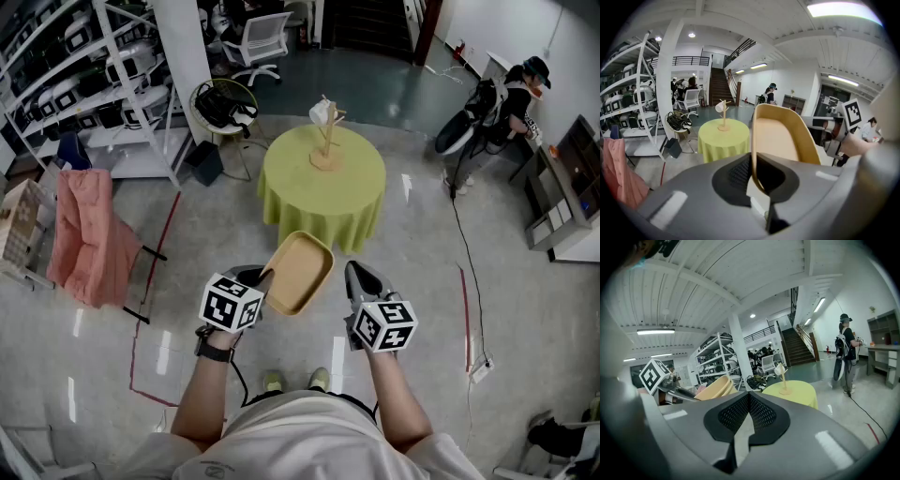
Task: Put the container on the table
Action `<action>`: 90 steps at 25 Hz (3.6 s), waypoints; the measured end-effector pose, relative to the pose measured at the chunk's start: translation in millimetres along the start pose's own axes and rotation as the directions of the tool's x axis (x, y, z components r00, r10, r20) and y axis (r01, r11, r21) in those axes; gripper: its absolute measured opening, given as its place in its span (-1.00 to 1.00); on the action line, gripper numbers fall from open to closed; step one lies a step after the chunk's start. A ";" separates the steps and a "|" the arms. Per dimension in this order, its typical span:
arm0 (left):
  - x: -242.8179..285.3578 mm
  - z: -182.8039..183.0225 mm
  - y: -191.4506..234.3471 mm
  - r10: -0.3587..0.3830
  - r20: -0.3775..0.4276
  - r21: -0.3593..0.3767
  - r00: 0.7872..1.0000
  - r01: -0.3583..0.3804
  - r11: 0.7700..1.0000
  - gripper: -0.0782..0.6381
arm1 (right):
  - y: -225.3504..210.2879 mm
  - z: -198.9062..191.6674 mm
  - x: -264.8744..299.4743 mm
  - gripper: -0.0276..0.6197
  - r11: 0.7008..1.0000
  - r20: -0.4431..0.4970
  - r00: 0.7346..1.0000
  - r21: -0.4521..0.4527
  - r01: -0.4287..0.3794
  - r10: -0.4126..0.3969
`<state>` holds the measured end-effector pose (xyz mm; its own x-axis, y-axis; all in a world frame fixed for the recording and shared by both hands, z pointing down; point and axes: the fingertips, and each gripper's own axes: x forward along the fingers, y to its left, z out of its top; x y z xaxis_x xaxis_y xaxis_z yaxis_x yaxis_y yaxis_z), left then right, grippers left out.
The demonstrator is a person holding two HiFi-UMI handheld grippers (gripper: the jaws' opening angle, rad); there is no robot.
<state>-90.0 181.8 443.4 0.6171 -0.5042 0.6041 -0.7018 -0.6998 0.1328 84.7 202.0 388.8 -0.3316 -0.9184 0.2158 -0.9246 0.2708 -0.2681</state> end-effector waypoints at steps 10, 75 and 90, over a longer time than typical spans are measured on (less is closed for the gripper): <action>5.1 -0.8 -14.5 0.007 -0.003 -0.010 1.000 -0.007 1.000 -0.73 | -9.4 -3.9 -6.1 -0.89 1.000 -0.010 1.000 0.002 -0.016 0.016; 183.8 99.5 237.6 0.006 0.005 -0.137 1.000 -0.005 0.991 -0.73 | -57.6 46.1 277.9 -0.88 0.999 -0.023 1.000 0.036 0.011 -0.010; 277.8 116.2 319.9 0.090 -0.053 -0.260 0.995 -0.101 0.960 -0.73 | -109.1 51.6 409.3 -0.88 0.997 -0.092 0.993 0.049 -0.064 0.069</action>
<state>-101.7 -241.0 562.3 0.5315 -0.5378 0.6544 -0.8289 -0.4893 0.2712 59.6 -218.3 458.0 -0.4100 -0.8673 0.2824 -0.8910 0.3146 -0.3275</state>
